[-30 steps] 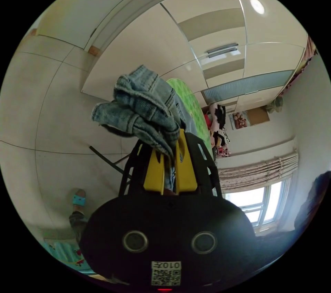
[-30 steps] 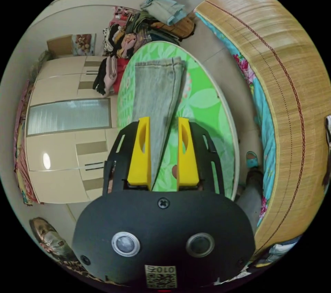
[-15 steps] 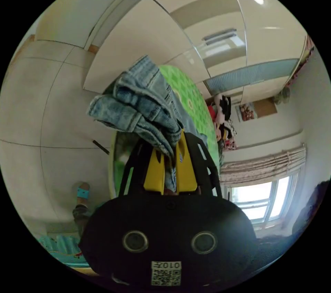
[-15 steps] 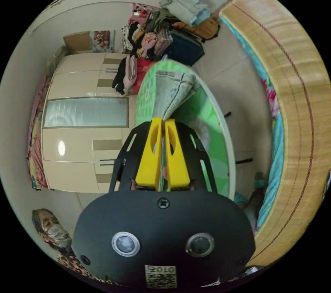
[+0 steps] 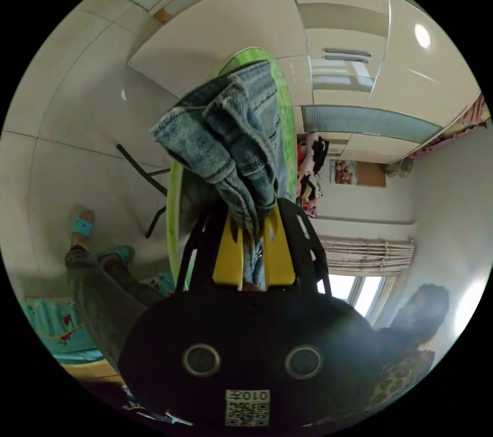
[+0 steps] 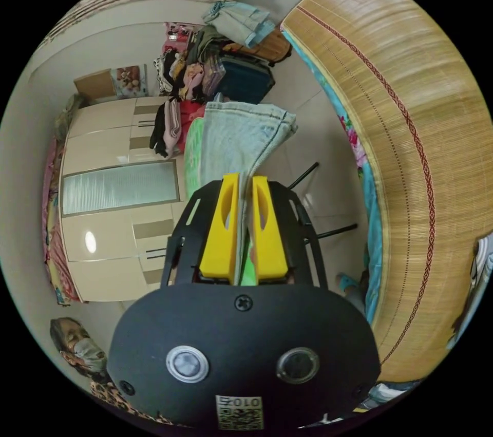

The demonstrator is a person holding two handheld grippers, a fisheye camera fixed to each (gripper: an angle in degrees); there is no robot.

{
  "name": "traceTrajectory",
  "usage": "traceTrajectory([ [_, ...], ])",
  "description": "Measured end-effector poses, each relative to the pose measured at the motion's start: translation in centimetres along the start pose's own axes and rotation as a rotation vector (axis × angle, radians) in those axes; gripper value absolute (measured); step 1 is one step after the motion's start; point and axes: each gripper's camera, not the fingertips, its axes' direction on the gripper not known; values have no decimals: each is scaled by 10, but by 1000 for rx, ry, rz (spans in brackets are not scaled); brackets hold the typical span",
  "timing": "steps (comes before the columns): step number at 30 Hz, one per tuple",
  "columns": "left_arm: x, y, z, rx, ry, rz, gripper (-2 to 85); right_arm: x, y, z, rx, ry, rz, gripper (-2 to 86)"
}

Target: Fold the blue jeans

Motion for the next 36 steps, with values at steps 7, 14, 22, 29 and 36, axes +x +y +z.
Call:
traceTrajectory([
  [7,-6,18,-8,36,-44,27,89,29,-6,-23,-7,-23,42,61],
  [14,-16,31,-15,11,-70,27,95,49,-30,-12,-151,-134,106,76],
  [22,-27,39,-17,-8,-71,48,103,42,-47,-35,-73,-103,16,40],
  [29,-54,53,-21,-25,-3,19,109,17,-59,-56,-57,-242,-146,36],
  [36,-62,60,-24,-90,0,52,116,-17,-78,-63,-90,-239,-249,33],
])
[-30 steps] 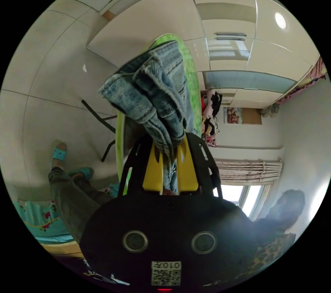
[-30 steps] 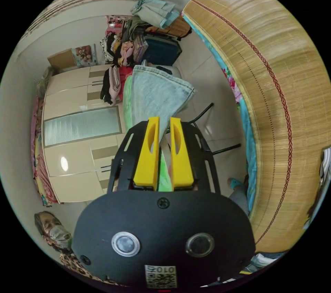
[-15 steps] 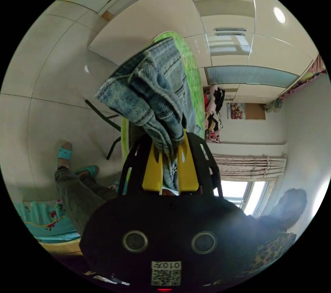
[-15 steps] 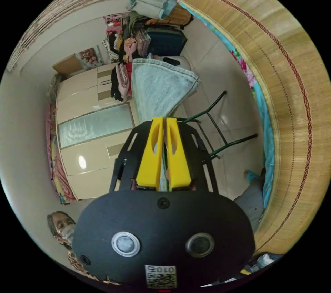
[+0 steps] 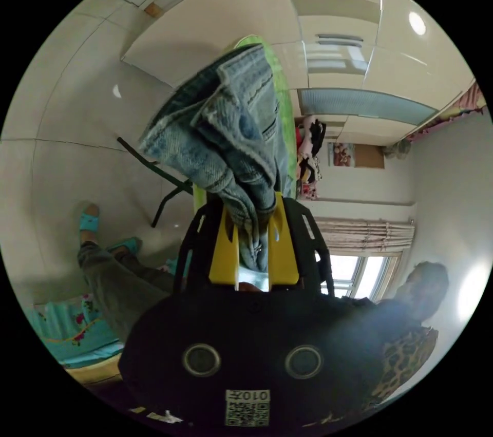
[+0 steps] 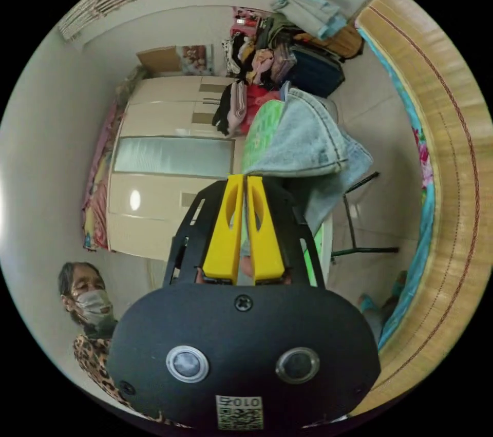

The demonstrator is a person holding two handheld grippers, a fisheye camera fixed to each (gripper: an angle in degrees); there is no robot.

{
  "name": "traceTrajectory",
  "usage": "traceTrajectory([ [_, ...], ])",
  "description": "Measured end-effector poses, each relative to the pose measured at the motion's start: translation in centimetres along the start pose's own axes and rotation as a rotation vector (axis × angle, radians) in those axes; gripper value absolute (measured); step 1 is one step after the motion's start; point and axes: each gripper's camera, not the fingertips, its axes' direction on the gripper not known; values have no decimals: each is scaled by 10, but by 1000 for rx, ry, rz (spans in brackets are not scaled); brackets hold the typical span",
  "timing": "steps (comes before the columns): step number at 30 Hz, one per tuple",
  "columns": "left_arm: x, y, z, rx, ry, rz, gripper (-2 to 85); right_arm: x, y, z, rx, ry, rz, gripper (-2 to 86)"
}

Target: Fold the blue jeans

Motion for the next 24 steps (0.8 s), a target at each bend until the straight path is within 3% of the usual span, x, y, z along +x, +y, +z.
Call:
traceTrajectory([
  [4,-3,4,-8,-60,-47,37,114,-6,-21,8,-25,-172,2,34],
  [7,-6,9,-12,-70,30,-5,100,-18,-38,20,-50,-191,-4,34],
  [10,-8,21,-28,-45,-86,-76,77,-28,-55,37,-83,-232,17,33],
  [15,-7,57,-43,-5,-63,-179,39,-50,-77,56,-103,-298,42,32],
  [24,29,100,16,-82,18,-145,20,-83,-114,83,-143,-393,53,33],
])
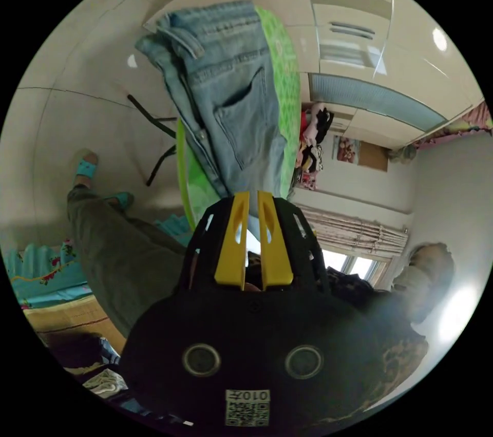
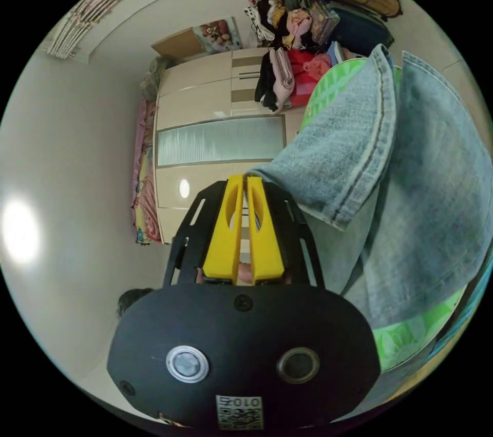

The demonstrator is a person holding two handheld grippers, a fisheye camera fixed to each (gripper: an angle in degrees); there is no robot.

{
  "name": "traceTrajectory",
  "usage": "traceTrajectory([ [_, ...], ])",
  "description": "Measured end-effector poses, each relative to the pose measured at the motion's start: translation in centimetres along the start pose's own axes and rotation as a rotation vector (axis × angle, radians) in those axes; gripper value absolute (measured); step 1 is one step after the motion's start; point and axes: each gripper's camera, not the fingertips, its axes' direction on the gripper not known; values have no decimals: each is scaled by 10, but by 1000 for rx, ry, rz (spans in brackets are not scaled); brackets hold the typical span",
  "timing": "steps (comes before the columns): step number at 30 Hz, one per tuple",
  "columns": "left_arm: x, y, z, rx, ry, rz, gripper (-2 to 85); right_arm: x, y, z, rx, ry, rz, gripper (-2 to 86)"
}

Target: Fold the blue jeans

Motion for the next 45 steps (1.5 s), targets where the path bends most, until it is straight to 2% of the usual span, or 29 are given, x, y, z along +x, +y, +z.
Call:
traceTrajectory([
  [7,10,5,79,-173,-7,-11,31,-17,-23,14,-27,-43,-12,34],
  [25,6,9,78,111,186,-239,67,-19,-67,35,-48,-49,-10,33],
  [29,11,10,92,68,112,-269,82,-19,-75,45,-56,-53,-11,32],
  [33,24,4,95,130,141,-221,98,-23,-83,59,-74,-57,-30,32],
  [37,38,-5,100,126,85,-202,114,-21,-91,69,-86,-58,-37,32],
  [45,54,-14,103,178,89,-197,78,-9,-96,84,-93,-56,-28,32],
])
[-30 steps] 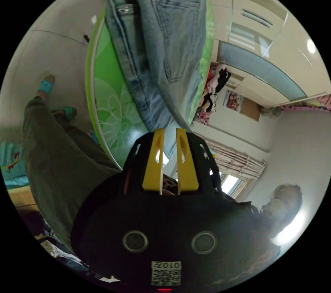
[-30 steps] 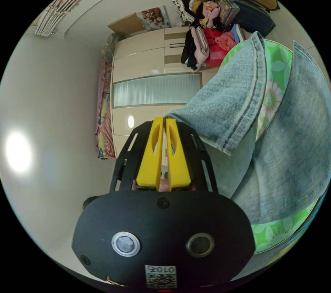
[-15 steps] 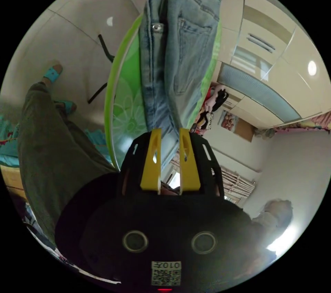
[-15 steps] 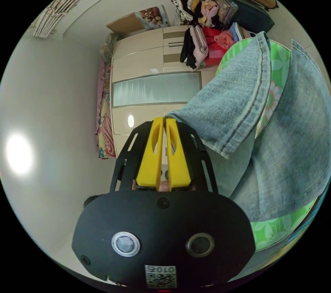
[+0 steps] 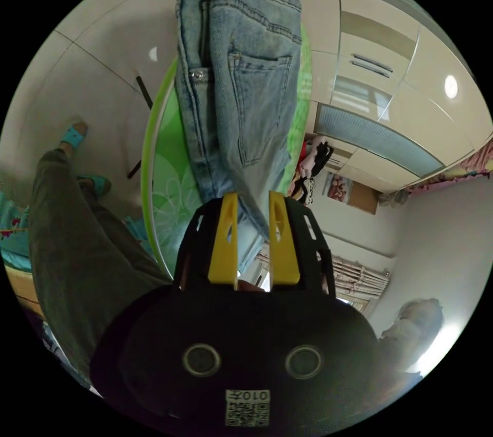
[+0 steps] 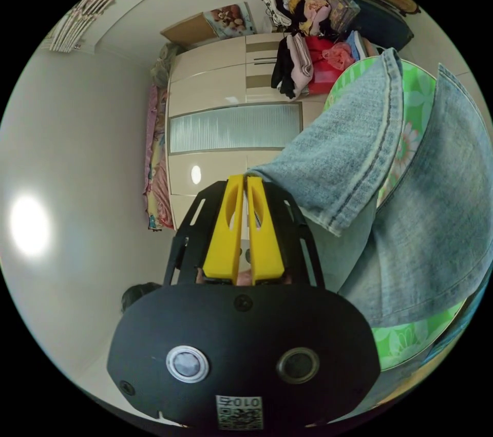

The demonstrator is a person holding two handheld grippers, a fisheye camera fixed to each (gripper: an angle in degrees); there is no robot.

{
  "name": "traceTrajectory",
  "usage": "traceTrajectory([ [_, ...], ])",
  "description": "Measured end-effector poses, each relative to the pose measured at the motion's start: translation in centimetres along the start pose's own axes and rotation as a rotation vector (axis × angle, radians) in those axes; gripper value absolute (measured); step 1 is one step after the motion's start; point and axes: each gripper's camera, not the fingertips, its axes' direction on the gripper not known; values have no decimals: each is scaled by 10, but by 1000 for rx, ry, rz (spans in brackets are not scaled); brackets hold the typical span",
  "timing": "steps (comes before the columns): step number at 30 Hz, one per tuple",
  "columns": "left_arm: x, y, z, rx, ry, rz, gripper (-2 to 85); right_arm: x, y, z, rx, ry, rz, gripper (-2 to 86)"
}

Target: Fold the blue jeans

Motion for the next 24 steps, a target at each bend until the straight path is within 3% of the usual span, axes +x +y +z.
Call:
traceTrajectory([
  [9,43,-8,2,-6,67,131,15,6,2,20,31,54,-28,33],
  [14,149,-35,6,-31,-49,529,7,8,-14,41,50,184,-9,33],
  [20,303,-125,71,-119,-256,1020,4,10,-87,141,13,286,-92,33],
  [24,361,-205,141,-177,-328,1059,3,46,-151,221,37,284,-97,34],
])
